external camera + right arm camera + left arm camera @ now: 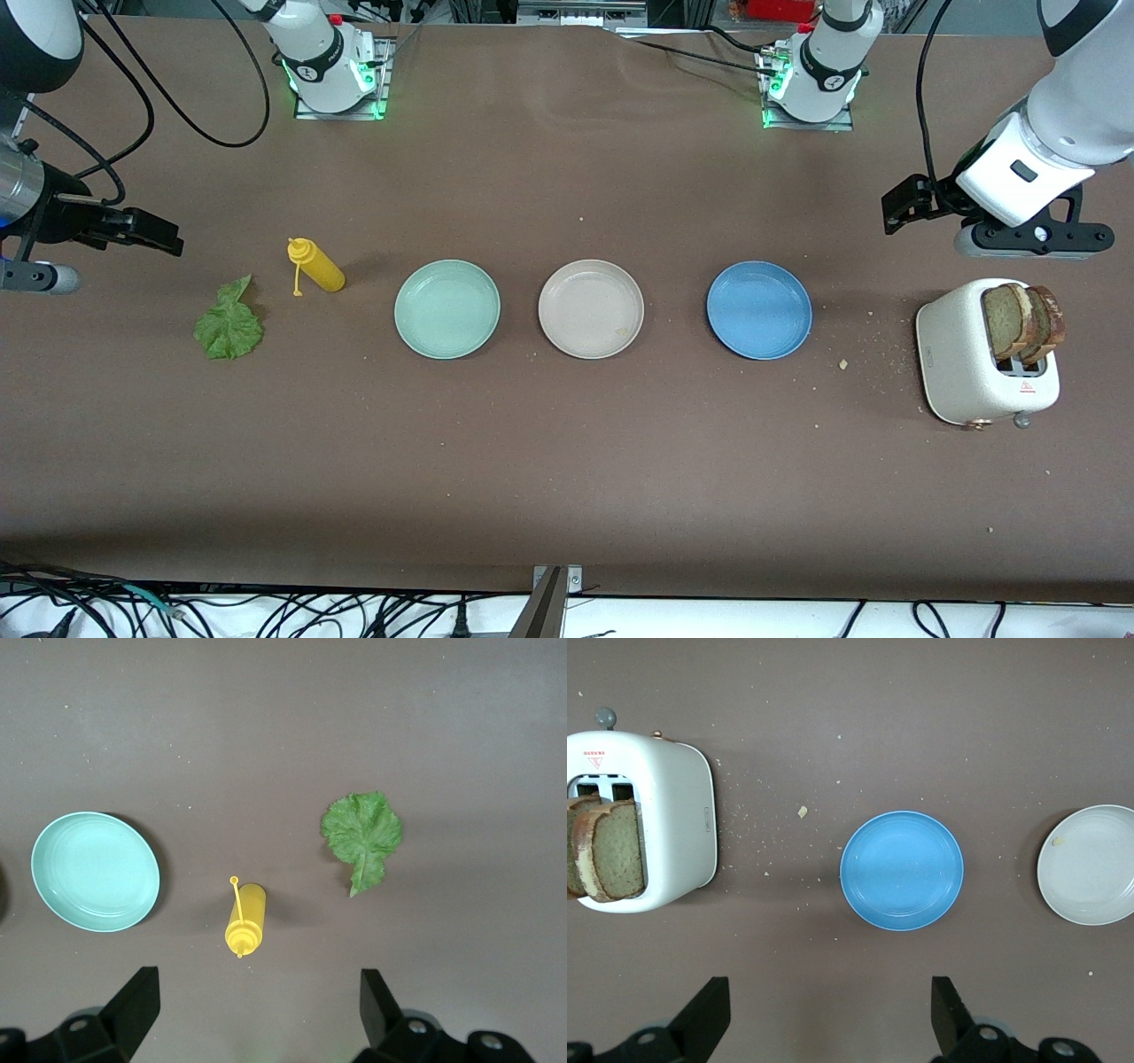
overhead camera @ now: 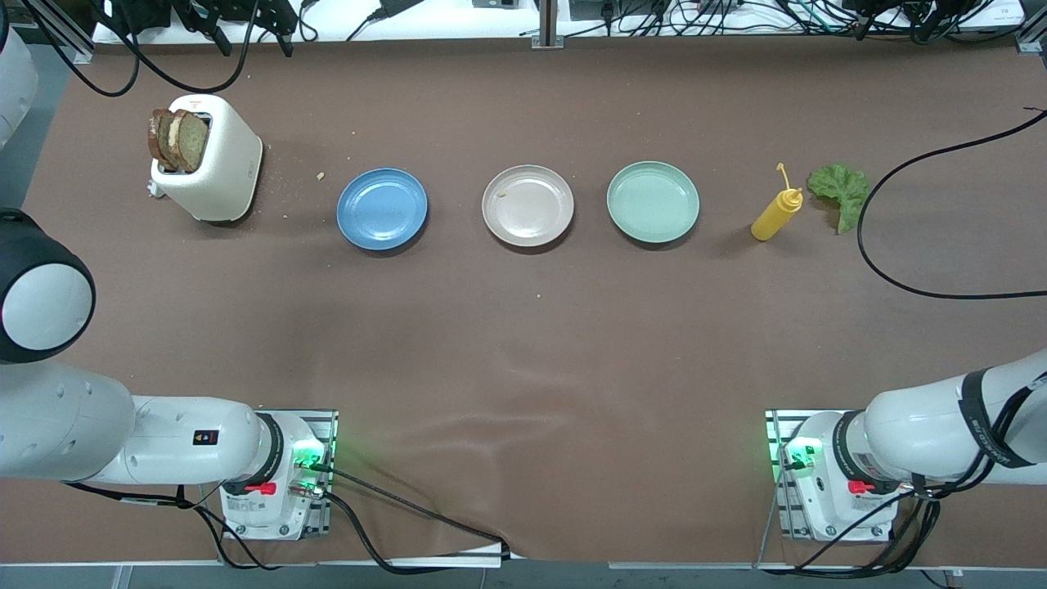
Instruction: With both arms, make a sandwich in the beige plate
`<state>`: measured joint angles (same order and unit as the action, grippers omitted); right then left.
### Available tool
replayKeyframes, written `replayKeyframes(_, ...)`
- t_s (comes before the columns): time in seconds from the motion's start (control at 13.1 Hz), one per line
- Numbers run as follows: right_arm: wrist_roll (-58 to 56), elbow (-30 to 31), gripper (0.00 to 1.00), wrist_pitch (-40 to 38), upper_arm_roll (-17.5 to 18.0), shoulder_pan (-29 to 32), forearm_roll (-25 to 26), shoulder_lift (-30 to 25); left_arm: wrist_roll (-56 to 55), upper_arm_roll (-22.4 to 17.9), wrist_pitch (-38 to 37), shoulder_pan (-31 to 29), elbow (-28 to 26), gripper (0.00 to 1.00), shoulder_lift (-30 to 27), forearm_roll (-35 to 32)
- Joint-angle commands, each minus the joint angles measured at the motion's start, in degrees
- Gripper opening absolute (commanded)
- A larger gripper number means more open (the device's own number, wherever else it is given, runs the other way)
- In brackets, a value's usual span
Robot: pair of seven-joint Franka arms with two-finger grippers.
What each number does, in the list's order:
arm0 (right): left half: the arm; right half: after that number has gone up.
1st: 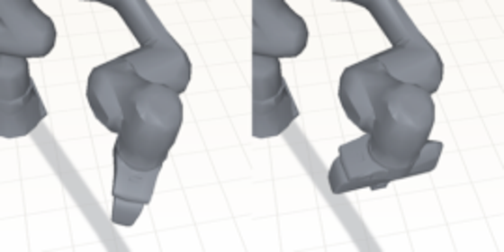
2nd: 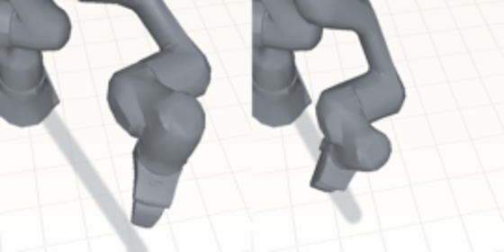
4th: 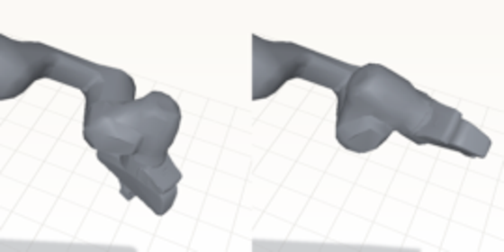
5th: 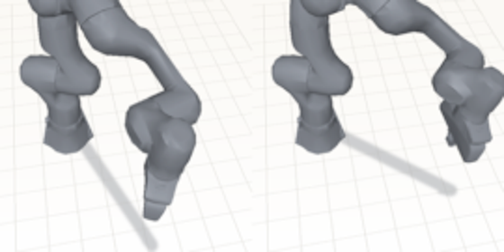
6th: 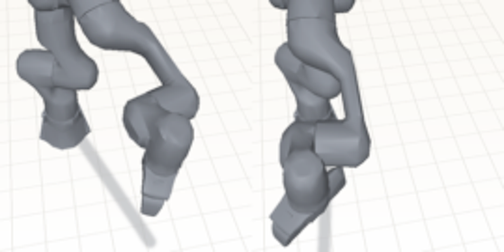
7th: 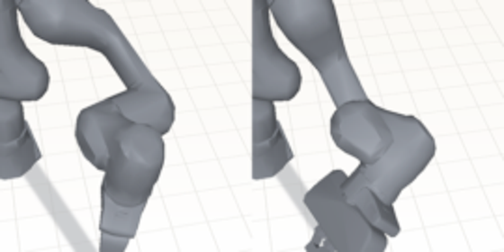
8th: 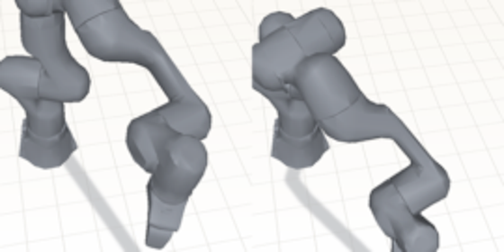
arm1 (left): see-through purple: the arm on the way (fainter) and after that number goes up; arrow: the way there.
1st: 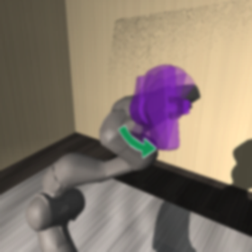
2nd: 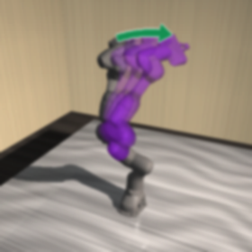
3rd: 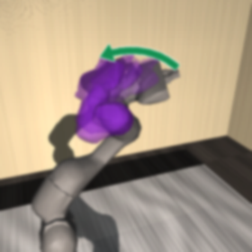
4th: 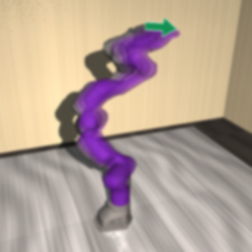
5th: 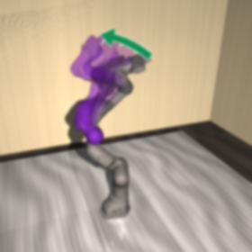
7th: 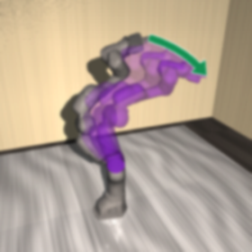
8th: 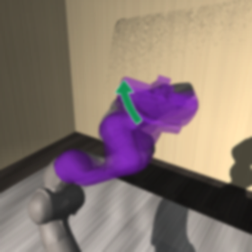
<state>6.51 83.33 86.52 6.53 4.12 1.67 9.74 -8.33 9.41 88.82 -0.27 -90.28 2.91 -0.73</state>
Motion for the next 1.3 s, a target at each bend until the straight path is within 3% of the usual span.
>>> replayKeyframes(0.0,0.3,-0.4,1.00,1.3,0.1,0.0,-0.4,-0.1,0.4,0.3,-1.5,-0.6,1.9,1.00,0.8,0.6)
replayKeyframes(1.23,0.6,-0.4,0.99,2.3,0.2,-0.3,1.1,0.6,0.2,0.3,-1.5,-0.6,1.9,1.00,0.8,0.6)
